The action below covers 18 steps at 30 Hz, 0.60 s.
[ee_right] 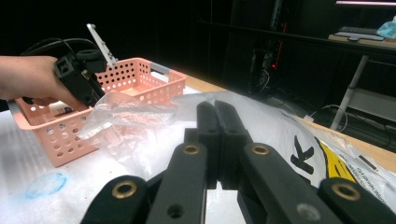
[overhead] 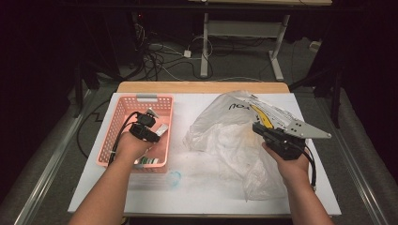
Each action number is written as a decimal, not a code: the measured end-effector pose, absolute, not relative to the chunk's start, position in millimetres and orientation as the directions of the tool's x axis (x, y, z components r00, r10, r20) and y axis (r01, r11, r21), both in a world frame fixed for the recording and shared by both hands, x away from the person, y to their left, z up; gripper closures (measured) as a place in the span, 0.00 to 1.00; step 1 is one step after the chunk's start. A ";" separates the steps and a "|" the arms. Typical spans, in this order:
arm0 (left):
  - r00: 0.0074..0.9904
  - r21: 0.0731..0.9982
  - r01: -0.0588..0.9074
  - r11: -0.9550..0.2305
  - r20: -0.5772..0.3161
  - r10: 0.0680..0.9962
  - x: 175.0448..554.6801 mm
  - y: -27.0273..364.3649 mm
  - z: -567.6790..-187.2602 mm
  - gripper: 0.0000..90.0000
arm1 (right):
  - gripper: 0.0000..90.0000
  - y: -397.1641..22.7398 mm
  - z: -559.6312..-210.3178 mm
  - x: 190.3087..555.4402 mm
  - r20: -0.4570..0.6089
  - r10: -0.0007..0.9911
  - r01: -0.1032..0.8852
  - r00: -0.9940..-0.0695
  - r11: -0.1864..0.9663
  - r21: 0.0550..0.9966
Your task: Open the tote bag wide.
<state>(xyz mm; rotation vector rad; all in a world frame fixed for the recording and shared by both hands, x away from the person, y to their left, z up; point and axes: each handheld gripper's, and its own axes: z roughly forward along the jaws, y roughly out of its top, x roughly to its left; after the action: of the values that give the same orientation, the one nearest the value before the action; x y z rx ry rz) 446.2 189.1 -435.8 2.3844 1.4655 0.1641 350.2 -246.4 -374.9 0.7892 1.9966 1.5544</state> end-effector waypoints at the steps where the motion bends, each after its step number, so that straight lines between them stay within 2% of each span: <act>1: 0.462 0.353 0.842 -0.409 -0.078 0.884 444.6 191.2 -433.3 0.75 | 1.00 -246.5 -375.0 350.5 -0.028 0.698 0.144 -0.716 0.186 0.972; 18: 0.472 0.524 0.774 -0.357 -0.101 0.876 411.2 214.0 -405.3 0.75 | 1.00 -248.0 -373.4 348.8 -0.029 0.701 0.138 -0.713 0.181 0.974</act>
<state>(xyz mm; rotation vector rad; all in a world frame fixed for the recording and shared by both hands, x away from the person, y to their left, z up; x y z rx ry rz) 411.2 214.0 -405.3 2.2151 1.3658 0.2660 348.8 -248.0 -373.4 0.7856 1.9855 1.5594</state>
